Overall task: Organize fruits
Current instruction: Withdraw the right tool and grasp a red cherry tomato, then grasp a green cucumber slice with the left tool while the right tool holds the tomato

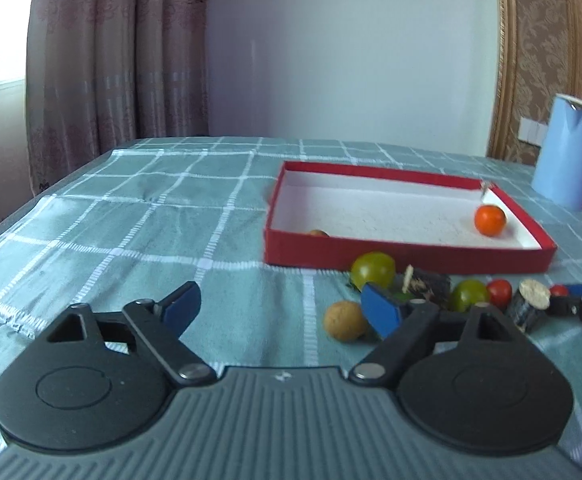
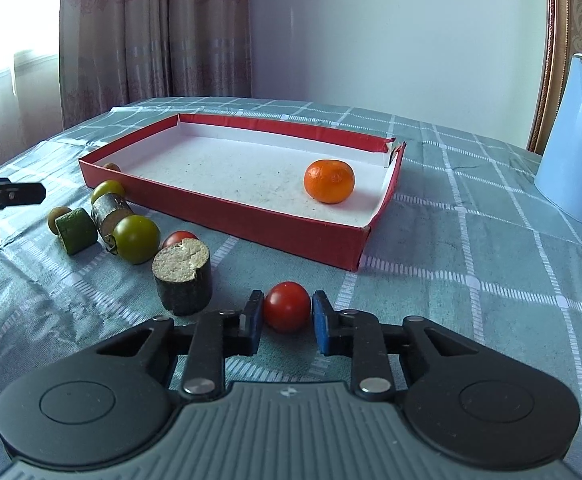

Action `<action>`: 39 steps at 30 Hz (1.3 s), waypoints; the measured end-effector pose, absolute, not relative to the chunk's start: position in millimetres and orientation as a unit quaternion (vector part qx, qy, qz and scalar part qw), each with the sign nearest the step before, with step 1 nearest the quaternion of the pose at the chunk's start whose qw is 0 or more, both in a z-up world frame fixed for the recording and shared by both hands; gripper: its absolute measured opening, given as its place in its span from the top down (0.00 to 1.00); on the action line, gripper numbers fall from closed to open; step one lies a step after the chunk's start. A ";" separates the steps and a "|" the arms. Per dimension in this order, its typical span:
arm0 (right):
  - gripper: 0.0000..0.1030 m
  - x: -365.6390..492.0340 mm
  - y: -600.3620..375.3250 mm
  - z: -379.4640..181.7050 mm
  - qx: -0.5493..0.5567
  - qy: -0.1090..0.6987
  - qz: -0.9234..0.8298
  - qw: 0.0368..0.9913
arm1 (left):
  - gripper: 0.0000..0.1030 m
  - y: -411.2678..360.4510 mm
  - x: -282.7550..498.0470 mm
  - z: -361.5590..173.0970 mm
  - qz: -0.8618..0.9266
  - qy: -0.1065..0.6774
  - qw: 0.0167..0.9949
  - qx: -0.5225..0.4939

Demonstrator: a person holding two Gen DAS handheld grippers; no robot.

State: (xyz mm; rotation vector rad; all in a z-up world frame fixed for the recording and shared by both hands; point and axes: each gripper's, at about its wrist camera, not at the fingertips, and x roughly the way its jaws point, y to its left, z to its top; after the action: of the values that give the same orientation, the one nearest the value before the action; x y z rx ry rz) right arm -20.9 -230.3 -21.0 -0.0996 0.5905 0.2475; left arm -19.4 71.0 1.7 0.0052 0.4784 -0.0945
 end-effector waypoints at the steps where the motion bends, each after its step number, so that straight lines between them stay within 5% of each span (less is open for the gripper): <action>1: 0.75 -21.0 -229.8 -21.1 -0.050 0.290 0.121 0.948 | 0.20 65.7 -24.7 1.0 -0.053 0.233 0.971 0.008; 7: 0.75 -21.1 -229.2 -21.2 -0.051 0.290 0.121 0.948 | 0.21 17.0 -44.9 1.6 -0.096 0.190 0.971 0.105; 13: 0.75 -21.3 -229.0 -21.2 -0.052 0.290 0.121 0.948 | 0.42 -12.8 -28.8 -5.3 -0.136 0.215 0.951 0.175; 18: 0.75 -21.3 -229.4 -21.2 -0.051 0.290 0.121 0.948 | 0.48 -19.2 -16.6 -14.3 -0.165 0.247 0.936 0.187; 32: 0.75 -21.2 -229.0 -21.5 -0.054 0.289 0.120 0.948 | 0.51 -13.5 3.1 -17.1 -0.151 0.274 0.933 0.178; 35: 0.75 -21.2 -228.8 -21.5 -0.053 0.289 0.120 0.948 | 0.66 -12.9 -1.4 -17.1 -0.136 0.268 0.935 0.187; 39: 0.75 -21.2 -228.8 -21.4 -0.054 0.289 0.120 0.948 | 0.72 -8.8 -4.8 -16.7 -0.131 0.263 0.939 0.180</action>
State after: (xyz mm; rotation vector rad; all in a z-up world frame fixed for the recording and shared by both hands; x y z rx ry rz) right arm -21.2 -228.8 -21.4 -0.1092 0.5884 0.2443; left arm -4.8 -8.8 -16.7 0.3685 0.5370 -0.2675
